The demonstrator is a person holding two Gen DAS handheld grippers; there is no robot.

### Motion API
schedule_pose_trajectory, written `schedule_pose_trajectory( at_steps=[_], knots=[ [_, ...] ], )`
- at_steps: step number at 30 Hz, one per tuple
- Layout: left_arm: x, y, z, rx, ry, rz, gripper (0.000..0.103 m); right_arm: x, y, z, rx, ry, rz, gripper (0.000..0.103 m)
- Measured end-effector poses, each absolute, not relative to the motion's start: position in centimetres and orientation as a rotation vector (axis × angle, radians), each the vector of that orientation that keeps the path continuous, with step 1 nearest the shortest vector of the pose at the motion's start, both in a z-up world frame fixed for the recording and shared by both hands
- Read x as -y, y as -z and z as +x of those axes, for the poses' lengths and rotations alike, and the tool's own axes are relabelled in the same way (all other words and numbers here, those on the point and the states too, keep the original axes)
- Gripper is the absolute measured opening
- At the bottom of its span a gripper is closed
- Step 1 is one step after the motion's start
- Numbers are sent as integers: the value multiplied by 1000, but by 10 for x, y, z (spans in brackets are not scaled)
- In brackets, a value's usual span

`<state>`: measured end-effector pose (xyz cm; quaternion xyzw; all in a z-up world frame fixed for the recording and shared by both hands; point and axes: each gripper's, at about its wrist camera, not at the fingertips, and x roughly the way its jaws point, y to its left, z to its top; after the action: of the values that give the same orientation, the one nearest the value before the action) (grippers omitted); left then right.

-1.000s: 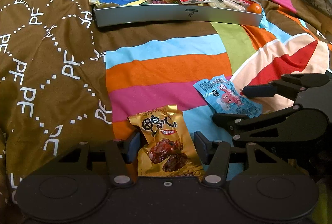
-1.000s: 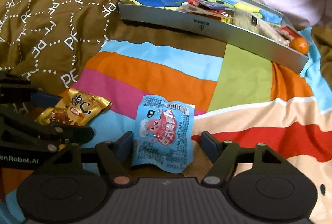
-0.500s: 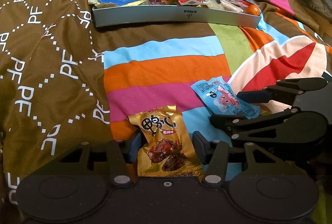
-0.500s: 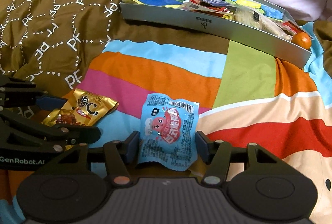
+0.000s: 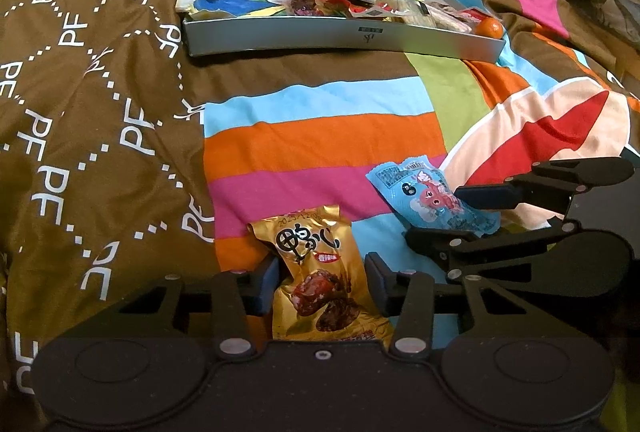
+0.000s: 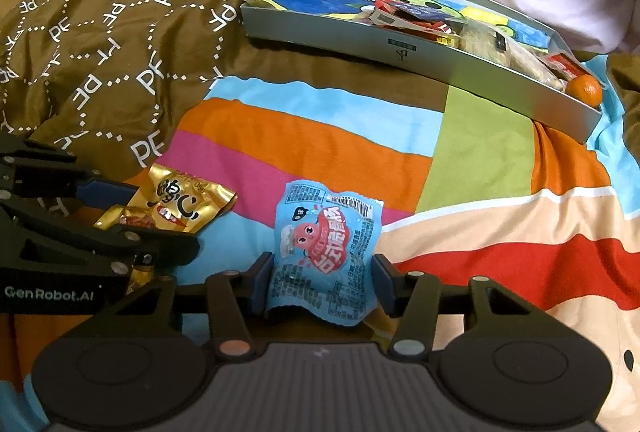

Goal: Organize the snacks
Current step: 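Lift both packs and carry them over the grey tray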

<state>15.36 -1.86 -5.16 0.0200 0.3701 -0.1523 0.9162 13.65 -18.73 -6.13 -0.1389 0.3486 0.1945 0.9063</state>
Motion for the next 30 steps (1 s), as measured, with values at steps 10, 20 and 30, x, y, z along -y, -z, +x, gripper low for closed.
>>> schedule_pose_trajectory(
  at_steps=[10, 20, 30],
  knots=[
    [18, 51, 153, -749, 301, 36, 45, 164, 64, 116, -595, -379, -527, 57],
    [19, 48, 149, -703, 265, 59, 45, 160, 65, 111, -540, -363, -603, 57],
    [15, 42, 147, -640, 242, 13, 45, 155, 65, 104, -451, -341, -690, 58]
  ],
)
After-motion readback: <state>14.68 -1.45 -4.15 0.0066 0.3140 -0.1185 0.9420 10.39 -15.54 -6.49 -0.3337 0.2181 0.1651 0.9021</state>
